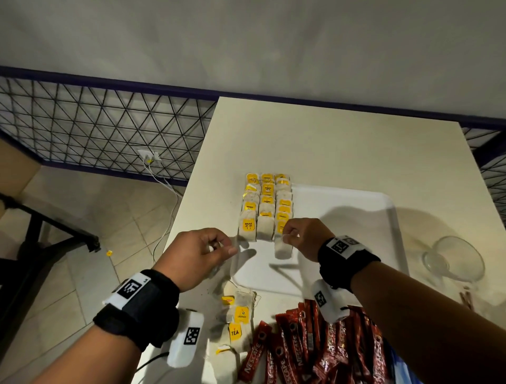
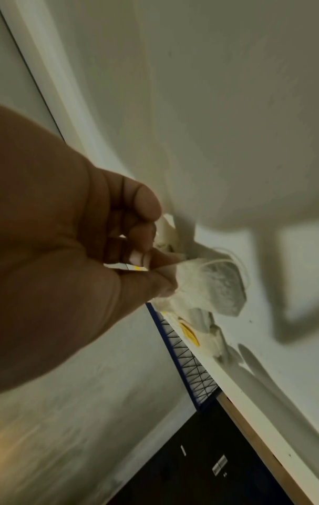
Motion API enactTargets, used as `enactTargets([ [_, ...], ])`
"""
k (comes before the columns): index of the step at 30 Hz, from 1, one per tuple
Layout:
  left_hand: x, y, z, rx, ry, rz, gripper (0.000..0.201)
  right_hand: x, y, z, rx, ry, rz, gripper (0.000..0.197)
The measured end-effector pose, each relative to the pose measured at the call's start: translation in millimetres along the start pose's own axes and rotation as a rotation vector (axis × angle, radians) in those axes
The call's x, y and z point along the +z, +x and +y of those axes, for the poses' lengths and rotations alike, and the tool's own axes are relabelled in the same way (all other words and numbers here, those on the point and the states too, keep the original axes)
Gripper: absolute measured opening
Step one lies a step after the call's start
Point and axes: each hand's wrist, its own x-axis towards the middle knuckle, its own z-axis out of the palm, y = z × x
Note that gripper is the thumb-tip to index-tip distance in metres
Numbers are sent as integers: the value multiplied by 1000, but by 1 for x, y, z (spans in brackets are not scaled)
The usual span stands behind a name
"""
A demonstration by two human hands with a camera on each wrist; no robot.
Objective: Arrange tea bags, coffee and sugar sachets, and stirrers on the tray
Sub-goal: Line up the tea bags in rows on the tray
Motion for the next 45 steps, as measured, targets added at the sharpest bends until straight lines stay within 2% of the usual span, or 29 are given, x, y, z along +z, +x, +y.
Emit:
enactTargets([
  [7,-1,4,-3,-8,-38,-14,8,5,16,3,121,-9,68,10],
  [17,0,5,3,-18,-33,-30,8,10,20,2,91,-18,84,11],
  [21,4,3,5,-20,-72,-29,6,12,20,5,119,-66,129,23],
  [29,7,-2,6,-36,-173,-9,8,15,20,9,103,-50,149,22],
  [31,8,-3,7,-108,-311,28,17,11,18,8,77,-38,187,22],
  [34,14,-3,11,-363,-896,96,26,2,8,-9,-54,56,230,20],
  [36,18,-2,15,-475,-1214,72,26,-6,-3,-33,-151,134,201,14],
  [41,25,-2,28,-583,-1428,-9,34,-16,-38,-94,-390,318,86,9],
  [45,30,-5,34,-533,-1532,-33,43,-17,-56,-111,-533,239,128,14],
])
